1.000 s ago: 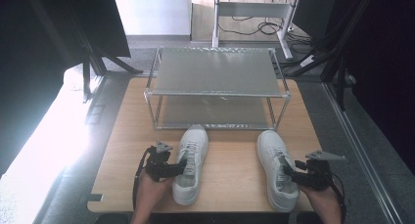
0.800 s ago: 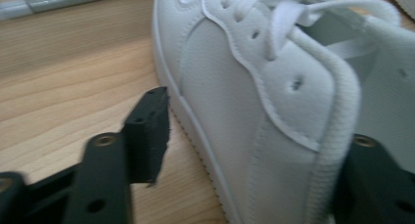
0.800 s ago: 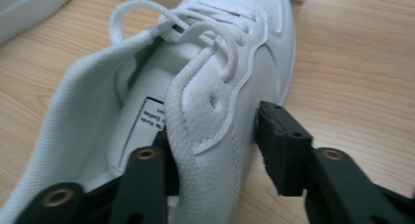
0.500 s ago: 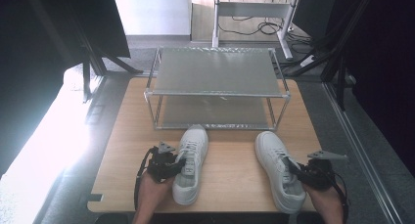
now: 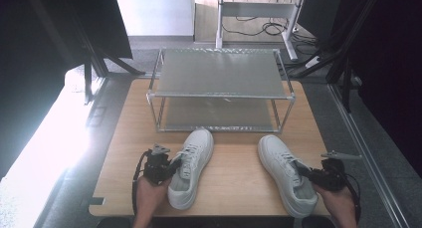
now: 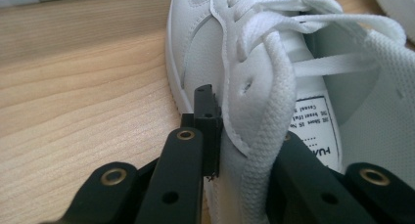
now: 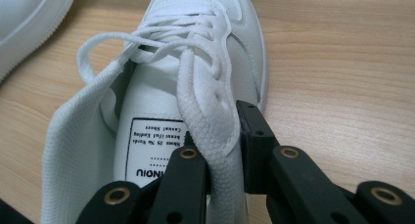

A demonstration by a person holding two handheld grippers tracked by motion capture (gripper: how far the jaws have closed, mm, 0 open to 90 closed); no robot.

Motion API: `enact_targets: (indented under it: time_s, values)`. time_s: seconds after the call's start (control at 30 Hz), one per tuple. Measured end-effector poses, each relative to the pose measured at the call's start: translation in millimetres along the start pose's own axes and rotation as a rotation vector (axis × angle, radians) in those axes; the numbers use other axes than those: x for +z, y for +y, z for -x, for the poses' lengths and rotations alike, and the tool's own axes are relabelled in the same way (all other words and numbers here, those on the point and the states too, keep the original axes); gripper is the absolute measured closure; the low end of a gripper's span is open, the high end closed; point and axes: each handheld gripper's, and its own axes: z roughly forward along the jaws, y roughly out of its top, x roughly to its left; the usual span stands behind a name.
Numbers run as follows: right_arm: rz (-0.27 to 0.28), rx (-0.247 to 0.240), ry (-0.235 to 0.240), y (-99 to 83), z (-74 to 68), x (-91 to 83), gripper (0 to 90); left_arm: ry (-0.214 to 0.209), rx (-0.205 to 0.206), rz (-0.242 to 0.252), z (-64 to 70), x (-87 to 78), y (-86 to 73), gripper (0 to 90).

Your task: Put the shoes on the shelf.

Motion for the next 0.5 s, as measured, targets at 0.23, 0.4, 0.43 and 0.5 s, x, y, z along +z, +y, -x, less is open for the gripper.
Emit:
enact_targets:
  time_s: [0.23,0.4,0.43,0.5]
  values:
    - [0.031,0.088,0.126,5.6,6.0,2.7,82.6,-0.105,-0.108,0.063,-16.0,-1.3,-7.1,84.4]
    - [0.034,0.089,0.203,12.2,-6.0,11.2,82.6,-0.149,-0.162,0.09,-17.4,-2.8,-8.0,84.5]
    - [0.038,0.092,0.211,13.5,-8.4,13.5,82.6,-0.15,-0.166,0.09,-16.9,-3.7,-7.7,84.5]
    - [0.047,0.098,0.232,16.3,-11.6,17.8,82.6,-0.159,-0.177,0.103,-16.6,-5.2,-7.5,84.5]
